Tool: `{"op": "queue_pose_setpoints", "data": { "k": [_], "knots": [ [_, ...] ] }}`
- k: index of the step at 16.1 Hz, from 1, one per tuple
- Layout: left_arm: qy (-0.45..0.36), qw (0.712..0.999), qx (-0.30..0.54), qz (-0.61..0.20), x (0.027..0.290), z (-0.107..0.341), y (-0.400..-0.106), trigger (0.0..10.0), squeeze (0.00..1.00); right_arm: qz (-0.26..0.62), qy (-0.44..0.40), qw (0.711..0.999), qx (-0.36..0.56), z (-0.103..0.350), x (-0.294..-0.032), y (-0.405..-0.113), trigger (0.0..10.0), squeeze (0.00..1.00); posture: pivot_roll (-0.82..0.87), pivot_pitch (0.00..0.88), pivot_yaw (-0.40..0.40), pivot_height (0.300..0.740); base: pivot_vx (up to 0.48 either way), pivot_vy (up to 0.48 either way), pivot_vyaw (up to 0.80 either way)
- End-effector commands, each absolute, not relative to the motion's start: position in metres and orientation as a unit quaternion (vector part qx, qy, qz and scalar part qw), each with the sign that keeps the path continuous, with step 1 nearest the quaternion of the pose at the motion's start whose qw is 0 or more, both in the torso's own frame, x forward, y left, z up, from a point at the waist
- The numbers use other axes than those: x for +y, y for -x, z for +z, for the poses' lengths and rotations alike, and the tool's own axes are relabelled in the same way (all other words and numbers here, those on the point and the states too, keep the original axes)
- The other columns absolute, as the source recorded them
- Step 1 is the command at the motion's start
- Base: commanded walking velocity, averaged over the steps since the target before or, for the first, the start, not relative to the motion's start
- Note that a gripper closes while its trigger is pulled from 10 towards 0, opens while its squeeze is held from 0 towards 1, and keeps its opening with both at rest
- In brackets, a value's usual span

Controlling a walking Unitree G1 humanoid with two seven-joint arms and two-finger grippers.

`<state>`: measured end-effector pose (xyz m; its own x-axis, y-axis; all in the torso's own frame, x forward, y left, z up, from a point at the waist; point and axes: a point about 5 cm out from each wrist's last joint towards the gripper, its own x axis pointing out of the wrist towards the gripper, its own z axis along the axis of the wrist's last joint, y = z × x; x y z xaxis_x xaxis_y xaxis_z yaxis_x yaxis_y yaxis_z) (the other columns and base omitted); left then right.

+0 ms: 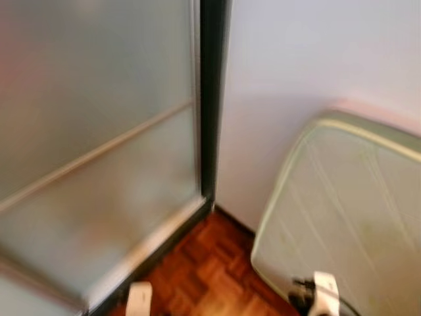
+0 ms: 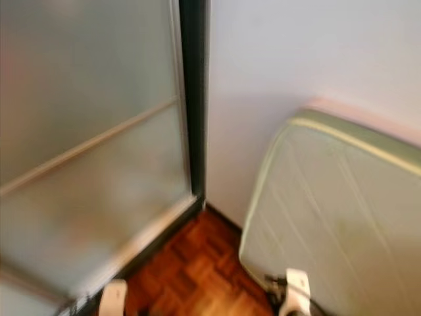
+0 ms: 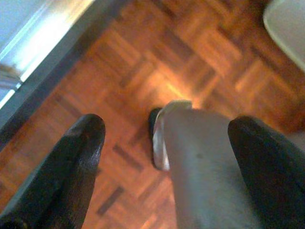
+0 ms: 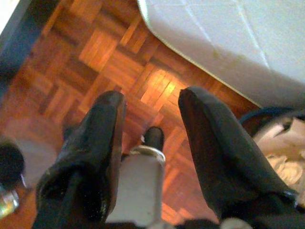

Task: Clean up the room

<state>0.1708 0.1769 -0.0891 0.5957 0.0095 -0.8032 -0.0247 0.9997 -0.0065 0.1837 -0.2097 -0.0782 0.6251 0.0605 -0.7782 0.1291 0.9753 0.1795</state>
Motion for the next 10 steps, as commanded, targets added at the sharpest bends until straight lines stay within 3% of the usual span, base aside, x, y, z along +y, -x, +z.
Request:
{"op": "queue_pose_setpoints", "data": {
  "k": [1,10],
  "knots": [
    [0.009,0.875,0.484,-0.001,0.1722,-0.0975,-0.1542,10.0,0.0,-0.023,-0.115,0.891,0.439,-0.0803,-0.2096,-0.1796,10.0,0.0,0.18,0.099,-0.086,0.74,-0.3,0.0,0.0],
    [0.008,0.875,0.485,-0.007,0.174,-0.0971,-0.1548,10.0,0.0,-0.023,-0.119,0.889,0.441,-0.0816,-0.2074,-0.1778,10.0,0.0,0.17,0.104,-0.083,0.74,-0.295,0.0,0.0]
  ]
}}
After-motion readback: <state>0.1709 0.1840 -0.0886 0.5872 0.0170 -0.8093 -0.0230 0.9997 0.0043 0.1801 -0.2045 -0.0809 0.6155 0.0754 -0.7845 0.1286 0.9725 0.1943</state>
